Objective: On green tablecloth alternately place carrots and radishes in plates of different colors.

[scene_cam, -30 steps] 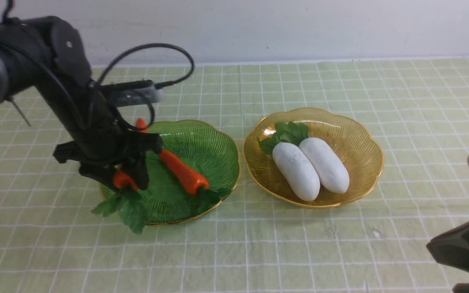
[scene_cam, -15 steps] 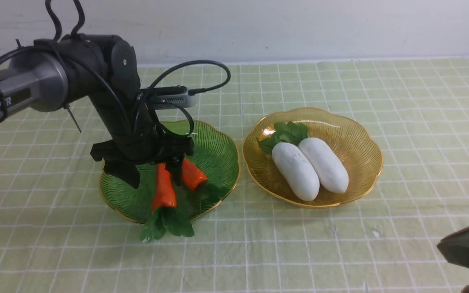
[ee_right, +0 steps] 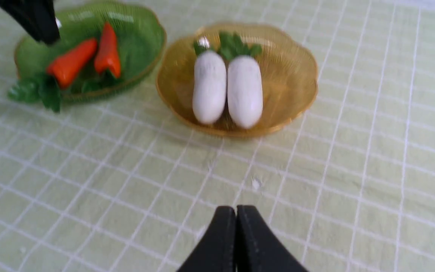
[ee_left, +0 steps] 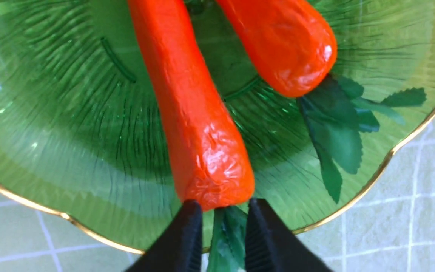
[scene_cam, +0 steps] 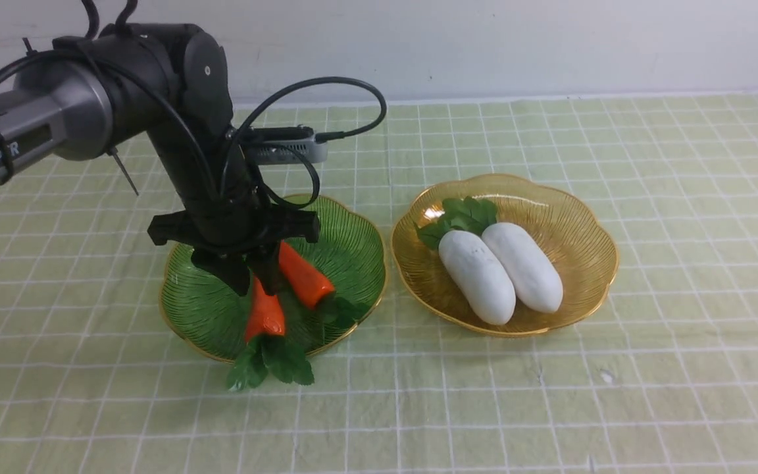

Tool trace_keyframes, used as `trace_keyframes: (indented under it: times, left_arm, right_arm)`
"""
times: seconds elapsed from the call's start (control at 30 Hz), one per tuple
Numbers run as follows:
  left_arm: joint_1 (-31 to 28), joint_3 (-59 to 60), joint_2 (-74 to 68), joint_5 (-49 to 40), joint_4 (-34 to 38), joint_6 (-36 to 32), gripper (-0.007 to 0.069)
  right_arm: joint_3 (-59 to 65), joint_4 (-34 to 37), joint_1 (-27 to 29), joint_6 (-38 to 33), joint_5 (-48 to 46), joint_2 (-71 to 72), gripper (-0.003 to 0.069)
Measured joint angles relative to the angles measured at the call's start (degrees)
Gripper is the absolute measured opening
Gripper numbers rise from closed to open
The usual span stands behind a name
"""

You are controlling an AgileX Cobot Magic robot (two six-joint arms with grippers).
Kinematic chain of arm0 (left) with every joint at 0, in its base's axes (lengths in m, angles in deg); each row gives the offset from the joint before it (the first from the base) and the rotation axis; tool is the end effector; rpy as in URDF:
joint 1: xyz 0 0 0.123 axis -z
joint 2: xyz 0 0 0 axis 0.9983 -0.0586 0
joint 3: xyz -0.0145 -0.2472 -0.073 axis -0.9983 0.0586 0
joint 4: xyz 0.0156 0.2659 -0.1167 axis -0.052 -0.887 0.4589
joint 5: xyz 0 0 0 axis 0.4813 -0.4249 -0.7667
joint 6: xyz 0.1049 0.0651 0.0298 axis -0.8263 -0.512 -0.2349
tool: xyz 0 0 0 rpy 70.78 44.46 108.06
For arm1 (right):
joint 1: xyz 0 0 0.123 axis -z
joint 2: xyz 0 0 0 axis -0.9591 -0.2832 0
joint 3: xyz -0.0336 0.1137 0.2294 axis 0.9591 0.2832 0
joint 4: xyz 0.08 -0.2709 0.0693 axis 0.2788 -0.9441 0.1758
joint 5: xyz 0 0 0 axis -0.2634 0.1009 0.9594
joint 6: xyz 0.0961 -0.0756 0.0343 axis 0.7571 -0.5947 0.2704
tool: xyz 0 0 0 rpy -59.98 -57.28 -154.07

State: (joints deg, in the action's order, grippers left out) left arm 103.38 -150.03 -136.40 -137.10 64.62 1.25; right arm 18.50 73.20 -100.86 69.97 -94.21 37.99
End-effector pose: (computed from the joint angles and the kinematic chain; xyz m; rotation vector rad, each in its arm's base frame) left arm 0.4081 -0.1335 0.1702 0.1561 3.0450 -0.1617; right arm 0.1088 0.0479 0.3276 -0.4194 2.0546 0.2530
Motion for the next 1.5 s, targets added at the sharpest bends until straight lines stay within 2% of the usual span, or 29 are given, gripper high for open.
trace_keyframes:
  times: [0.07, 0.17, 0.43, 1.0, 1.3, 1.5]
  left_arm:
    - [0.0, 0.0, 0.0, -0.06, 0.03, -0.89, 0.0062]
    - [0.0, 0.0, 0.0, -0.07, 0.4, -1.11, 0.0011]
    - [0.0, 0.0, 0.0, -0.12, 0.49, -1.24, -0.0008]
    - [0.0, 0.0, 0.0, -0.12, 0.31, -1.24, -0.0008]
    - [0.0, 0.0, 0.0, -0.12, -2.27, -1.24, -0.0008]
    - [0.0, 0.0, 0.0, -0.12, -4.42, -1.24, -0.0008]
  right_arm:
    - [6.01, 0.59, 0.0, 0.15, 8.72, 2.83, -0.0015]
    - [12.55, 1.3, 0.0, 1.47, 18.87, 2.79, -0.0015]
    - [16.45, 1.55, 0.0, 2.41, 33.14, 1.21, -0.0015]
    - [16.47, 1.62, 0.0, 2.54, 34.76, 1.1, -0.0015]
    - [16.61, 1.62, 0.0, 2.54, 34.91, 1.1, -0.0015]
    - [21.57, 1.69, 0.4, 2.54, 35.46, 4.27, -0.0015]
